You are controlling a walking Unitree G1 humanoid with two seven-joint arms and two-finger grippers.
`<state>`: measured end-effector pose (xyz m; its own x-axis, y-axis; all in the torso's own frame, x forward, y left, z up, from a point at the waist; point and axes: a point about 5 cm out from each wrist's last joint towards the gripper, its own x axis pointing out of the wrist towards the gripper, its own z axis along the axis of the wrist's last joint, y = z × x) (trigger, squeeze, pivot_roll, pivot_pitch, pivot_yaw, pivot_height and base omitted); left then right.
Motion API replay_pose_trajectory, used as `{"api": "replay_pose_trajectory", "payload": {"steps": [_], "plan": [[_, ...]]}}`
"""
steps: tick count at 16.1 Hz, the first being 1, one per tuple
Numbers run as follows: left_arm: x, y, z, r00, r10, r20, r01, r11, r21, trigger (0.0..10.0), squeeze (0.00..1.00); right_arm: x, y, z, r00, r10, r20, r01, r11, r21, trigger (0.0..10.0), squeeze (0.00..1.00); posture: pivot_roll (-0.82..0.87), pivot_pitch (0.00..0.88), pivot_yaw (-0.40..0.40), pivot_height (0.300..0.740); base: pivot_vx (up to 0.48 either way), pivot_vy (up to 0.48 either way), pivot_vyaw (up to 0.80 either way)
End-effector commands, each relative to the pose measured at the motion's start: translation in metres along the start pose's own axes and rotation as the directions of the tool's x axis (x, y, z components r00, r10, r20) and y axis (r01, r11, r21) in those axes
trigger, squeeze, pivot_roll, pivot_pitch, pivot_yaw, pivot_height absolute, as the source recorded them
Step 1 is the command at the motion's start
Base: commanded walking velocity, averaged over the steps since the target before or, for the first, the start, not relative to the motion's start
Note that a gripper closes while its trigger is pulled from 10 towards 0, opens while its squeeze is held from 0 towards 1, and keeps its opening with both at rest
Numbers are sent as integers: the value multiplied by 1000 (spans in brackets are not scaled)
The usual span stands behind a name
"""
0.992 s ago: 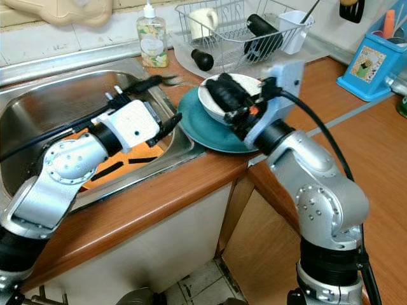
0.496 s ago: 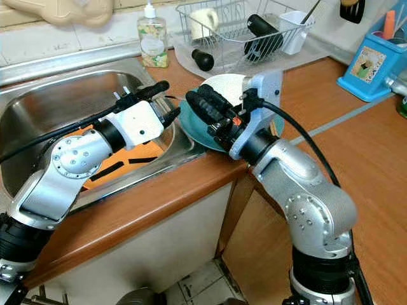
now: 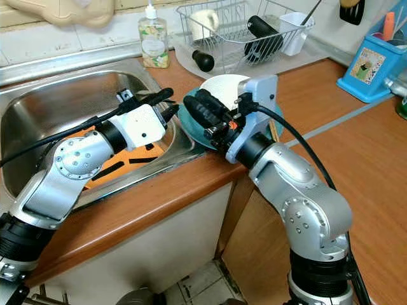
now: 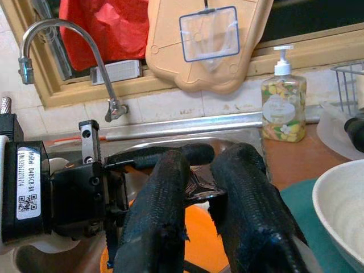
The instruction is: Kitchen organization
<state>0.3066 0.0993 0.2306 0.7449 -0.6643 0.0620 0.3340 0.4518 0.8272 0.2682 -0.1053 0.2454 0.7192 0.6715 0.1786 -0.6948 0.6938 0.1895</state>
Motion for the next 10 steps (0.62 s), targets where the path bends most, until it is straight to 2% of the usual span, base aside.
{"api": "replay_pose_trajectory", "payload": {"steps": [1, 6, 7, 8, 9, 10], "plan": [[2, 2, 2, 1000, -5, 8, 5, 1000, 18, 0, 0, -1, 2, 1, 1000, -3, 4, 3, 1000, -7, 0, 0, -54, 10, 11, 740, 0, 0, 0], [3, 2, 2, 1000, -6, 9, 6, 1000, 24, 0, 0, -1, 1, 0, 1000, -18, 0, 18, 1000, -11, 0, 0, -56, 13, 14, 740, 0, 0, 0], [3, 1, 2, 1000, -8, 8, 8, 1000, 26, 0, 0, -1, 0, -1, 1000, -29, -10, 29, 999, -21, 10000, 0, -56, 13, 13, 740, 0, 0, 0], [3, 1, 2, 1000, -8, 7, 8, 1000, 26, 0, 0, -1, 0, -1, 999, -34, -13, 34, 999, -25, 10000, 0, -57, 15, 13, 740, 0, 0, 0], [3, 2, 0, 1000, -8, -1, 8, 1000, 30, 0, 0, -1, -1, -1, 999, -34, -9, 34, 999, -22, 10000, 1000, -57, 16, 13, 740, 0, 0, 0], [2, 3, -2, 1000, -4, -11, 5, 999, 34, 0, 0, 0, -1, -1, 999, -32, -3, 32, 999, -19, 10000, 1000, -56, 19, 12, 740, 0, 0, 0]]}}
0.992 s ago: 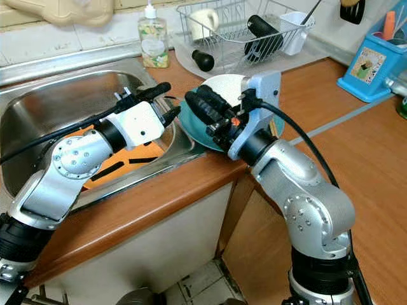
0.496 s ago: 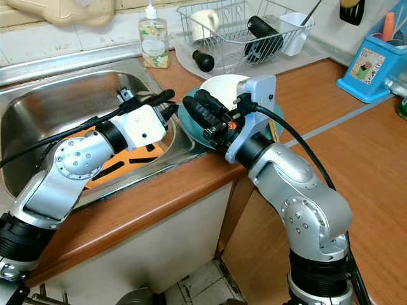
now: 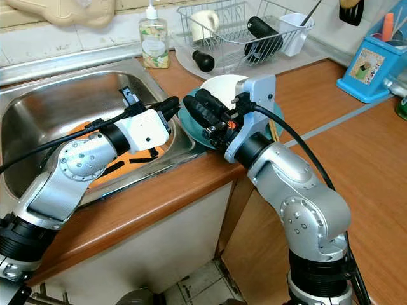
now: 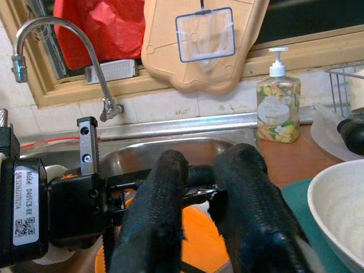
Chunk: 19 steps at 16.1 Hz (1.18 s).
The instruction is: Kitchen organization
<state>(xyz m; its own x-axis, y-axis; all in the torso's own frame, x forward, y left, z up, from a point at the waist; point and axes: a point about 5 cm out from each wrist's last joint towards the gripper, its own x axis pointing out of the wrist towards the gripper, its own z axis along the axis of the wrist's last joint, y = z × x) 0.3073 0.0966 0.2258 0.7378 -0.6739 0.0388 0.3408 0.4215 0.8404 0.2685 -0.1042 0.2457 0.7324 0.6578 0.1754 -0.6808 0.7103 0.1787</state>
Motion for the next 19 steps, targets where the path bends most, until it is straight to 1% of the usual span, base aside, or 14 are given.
{"api": "replay_pose_trajectory", "payload": {"steps": [1, 3, 4, 7, 8, 9, 10, 11, 13, 14, 16, 17, 18, 19], "plan": [[-1, 10, -4, 999, 28, -20, -28, 999, 19, 0, 0, -1, -2, -1, 1000, -19, -5, 19, 1000, -16, 10000, 1000, -56, 19, 12, 740, 0, 0, 0], [-5, 16, -16, 997, 37, -72, -35, 999, 32, 0, 0, -1, -5, -2, 999, -49, -24, 48, 998, -50, 10000, 965, -60, 21, 14, 740, 0, 0, 0], [-8, 20, -25, 993, 38, -109, -34, 999, 37, 0, 0, -2, -6, -4, 998, -49, -45, 46, 997, -65, 10000, 0, -62, 21, 15, 740, 0, 0, 0], [-19, 28, -58, 970, -1, -243, 8, 1000, 28, 0, 0, -7, -3, -16, 987, -15, -159, -5, 992, -125, 10000, 0, -64, 21, 12, 740, 0, 0, 0], [-25, 26, -79, 939, -75, -335, 72, 997, -22, 1529, 0, -9, 1, -21, 980, 9, -200, -35, 991, -128, 10000, 0, -64, 21, 15, 740, 0, 0, 0], [-31, 24, -96, 897, -134, -422, 96, 989, -110, 10000, 0, -10, 4, -24, 972, 35, -233, -64, 991, -119, 10000, 0, -66, 20, 17, 740, 0, 0, 0], [-34, 24, -104, 873, -152, -463, 104, 986, -128, 10000, 0, -10, 5, -25, 968, 47, -245, -77, 991, -113, 10000, 0, -68, 19, 19, 740, 0, 0, 0], [-40, 22, -116, 831, -198, -521, 131, 978, -163, 10000, 0, -11, 7, -27, 964, 64, -259, -93, 991, -100, 10000, 0, -69, 19, 18, 740, 0, 0, 0], [-44, 18, -128, 788, -249, -564, 170, 967, -190, 10000, 0, -13, 8, -28, 959, 78, -272, -108, 989, -99, 10000, 0, -68, 19, 16, 740, 0, 0, 0], [-45, 16, -132, 776, -267, -571, 183, 962, -201, 10000, 0, -13, 9, -29, 958, 81, -276, -112, 989, -98, 10000, 0, -68, 19, 16, 740, 0, 0, 0], [-47, 10, -140, 742, -342, -576, 222, 937, -270, 10000, 0, -13, 8, -31, 954, 72, -291, -112, 986, -121, 10000, 0, -70, 18, 18, 740, 0, 0, 0], [-48, 5, -143, 723, -380, -577, 249, 922, -296, 10000, 1000, -13, 8, -32, 954, 65, -294, -110, 984, -138, 10000, 0, -72, 18, 21, 740, 0, 0, 0], [-49, -2, -146, 703, -424, -571, 268, 902, -339, 10000, 1000, -13, 8, -33, 952, 58, -301, -110, 981, -162, 10000, 0, -72, 19, 22, 740, 0, 0, 0], [-49, -2, -146, 703, -424, -571, 268, 902, -339, 10000, 1000, -13, 8, -33, 952, 58, -301, -110, 981, -162, 10000, 0, -72, 19, 22, 740, 0, 0, 0]]}}
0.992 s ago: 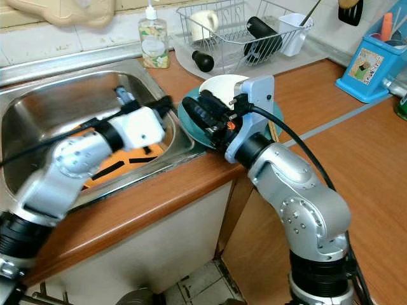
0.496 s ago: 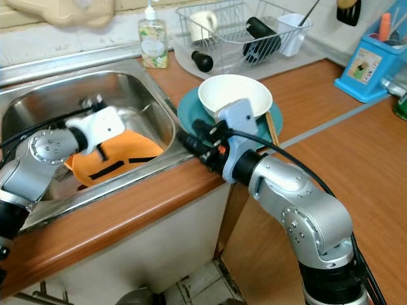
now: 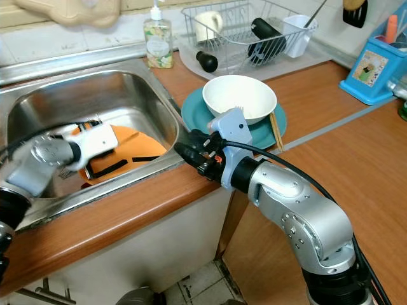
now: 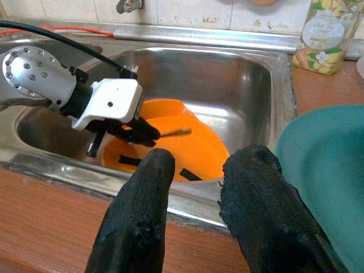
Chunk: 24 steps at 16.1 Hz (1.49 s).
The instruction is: Kitchen organization
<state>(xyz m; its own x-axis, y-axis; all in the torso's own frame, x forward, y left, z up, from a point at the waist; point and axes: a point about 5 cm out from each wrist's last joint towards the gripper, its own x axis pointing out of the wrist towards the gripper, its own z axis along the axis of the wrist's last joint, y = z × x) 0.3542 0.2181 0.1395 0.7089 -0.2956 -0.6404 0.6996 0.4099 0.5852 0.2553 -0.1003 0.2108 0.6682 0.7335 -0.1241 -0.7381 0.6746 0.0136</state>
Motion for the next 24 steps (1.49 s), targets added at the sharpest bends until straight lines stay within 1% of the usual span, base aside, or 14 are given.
{"api": "replay_pose_trajectory", "payload": {"steps": [1, 5, 6, 8, 9, 11, 12, 14, 15, 16, 18, 19, 20, 24], "plan": [[0, 1, 1, 1000, -5, 4, 5, 1000, 7, 10000, 1000, -1, 2, 2, 1000, 12, 9, -12, 1000, -19, 10000, 0, -72, 19, 23, 740, 0, 0, 0], [-1, 2, -1, 1000, 29, 11, -29, 999, 35, 10000, 827, -1, -2, 5, 999, -25, 41, 27, 999, -38, 10000, 0, -73, 24, 26, 740, 0, 0, 0], [-4, 5, 0, 998, 61, 32, -62, 998, 23, 10000, 0, -1, -5, 9, 996, -43, 78, 44, 999, -18, 10000, 102, -72, 25, 25, 740, 0, 0, 0], [-12, 17, 9, 968, 198, 156, -182, 977, -114, 10000, 0, -3, -8, 21, 985, -47, 164, 46, 999, 8, 10000, 996, -70, 28, 25, 740, 0, 0, 0], [-14, 20, 12, 952, 235, 194, -204, 965, -168, 10000, 0, -4, -10, 26, 978, -70, 198, 72, 997, -2, 10000, 1000, -70, 28, 25, 740, 0, 0, 0], [-25, 12, 30, 877, 286, 386, -170, 937, -306, 10000, 0, -8, -26, 49, 890, -258, 375, 268, 963, 27, 10000, 875, -76, 34, 30, 740, 0, 0, 0], [-31, 4, 41, 838, 287, 464, -123, 928, -351, 10000, 0, -10, -33, 51, 870, -309, 384, 324, 946, 27, 10000, 220, -74, 37, 27, 740, 0, 0, 0], [-39, -7, 55, 789, 307, 532, -66, 904, -423, 10000, 0, -10, -40, 46, 880, -346, 325, 346, 936, 60, 10000, 0, -71, 40, 24, 740, 0, 0, 0], [-46, -17, 65, 755, 311, 577, -1, 881, -474, 10000, 655, -11, -46, 41, 880, -378, 289, 378, 924, 60, 10000, 0, -74, 42, 26, 740, 0, 0, 0], [-51, -30, 74, 731, 282, 622, 73, 873, -482, 10000, 1000, -13, -50, 35, 875, -409, 259, 409, 911, 56, 10000, 0, -77, 45, 24, 740, 0, 0, 0], [-56, -42, 82, 708, 295, 641, 99, 858, -504, 10000, 1000, -16, -55, 29, 859, -450, 243, 447, 892, 69, 10000, 0, -79, 48, 23, 740, 0, 0, 0], [-60, -49, 87, 697, 303, 650, 132, 837, -531, 10000, 239, -20, -59, 27, 849, -474, 234, 468, 880, 82, 10000, 0, -80, 49, 25, 740, 0, 0, 0], [-61, -53, 90, 696, 301, 652, 148, 828, -541, 10000, 0, -21, -61, 25, 847, -482, 225, 477, 875, 83, 10000, 0, -80, 49, 24, 740, 0, 0, 0], [-64, -65, 101, 702, 277, 656, 187, 817, -546, 10000, 0, -24, -71, 8, 849, -515, 118, 511, 857, 63, 10000, 0, -75, 46, 20, 740, 0, 0, 0]]}}
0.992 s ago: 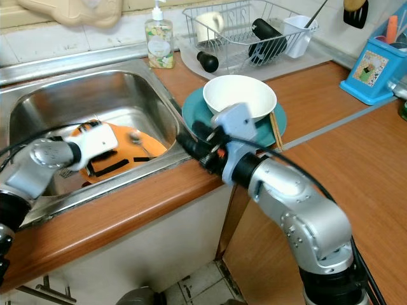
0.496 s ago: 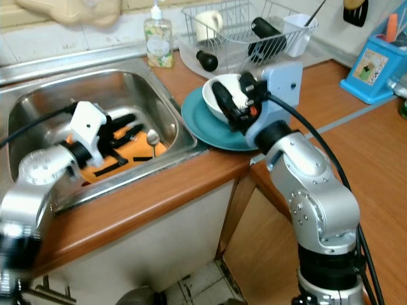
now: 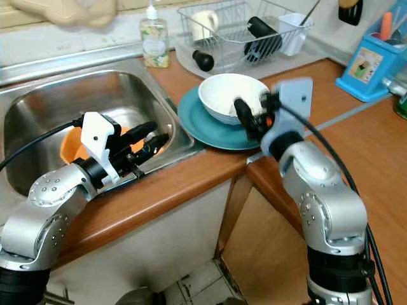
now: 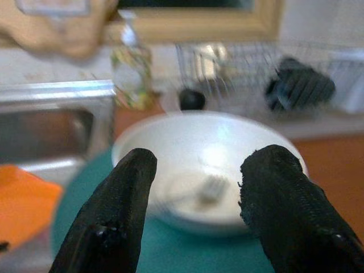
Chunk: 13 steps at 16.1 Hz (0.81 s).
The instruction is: Kitchen organization
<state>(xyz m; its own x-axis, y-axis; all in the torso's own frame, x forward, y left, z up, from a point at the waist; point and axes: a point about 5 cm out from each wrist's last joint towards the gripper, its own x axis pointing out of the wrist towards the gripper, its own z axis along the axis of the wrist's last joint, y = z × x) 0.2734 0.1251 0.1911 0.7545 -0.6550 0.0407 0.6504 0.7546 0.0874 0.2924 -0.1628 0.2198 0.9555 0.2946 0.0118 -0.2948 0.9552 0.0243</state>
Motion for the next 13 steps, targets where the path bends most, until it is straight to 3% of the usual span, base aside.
{"api": "replay_pose_trajectory", "payload": {"steps": [1, 7, 11, 12, 13], "plan": [[1, -3, 2, 1000, -7, 0, 7, 1000, -1, 10000, 0, 0, -2, 1, 1000, -4, -8, 4, 1000, -15, 10000, 0, -74, 45, 19, 740, 0, 0, 0], [4, -8, 5, 1000, -8, -10, 8, 1000, -4, 10000, 0, 1, 10, 12, 993, 70, 90, -73, 997, 22, 10000, 0, -70, 30, 18, 740, 0, 0, 0], [4, -9, 6, 1000, -11, -18, 12, 1000, 4, 10000, 0, -1, 28, 2, 982, 185, 43, -181, 981, -72, 10000, 0, -67, 23, 18, 740, 0, 0, 0], [5, -9, 6, 1000, -12, -19, 12, 1000, 5, 10000, 0, 0, 26, -5, 988, 155, 7, -153, 982, -107, 7882, 0, -66, 21, 18, 740, 0, 0, 0], [5, -8, 6, 1000, -12, -18, 12, 1000, 7, 10000, 0, 1, 24, -7, 990, 138, -3, -137, 984, -116, 4471, 0, -66, 21, 18, 740, 0, 0, 0]]}}
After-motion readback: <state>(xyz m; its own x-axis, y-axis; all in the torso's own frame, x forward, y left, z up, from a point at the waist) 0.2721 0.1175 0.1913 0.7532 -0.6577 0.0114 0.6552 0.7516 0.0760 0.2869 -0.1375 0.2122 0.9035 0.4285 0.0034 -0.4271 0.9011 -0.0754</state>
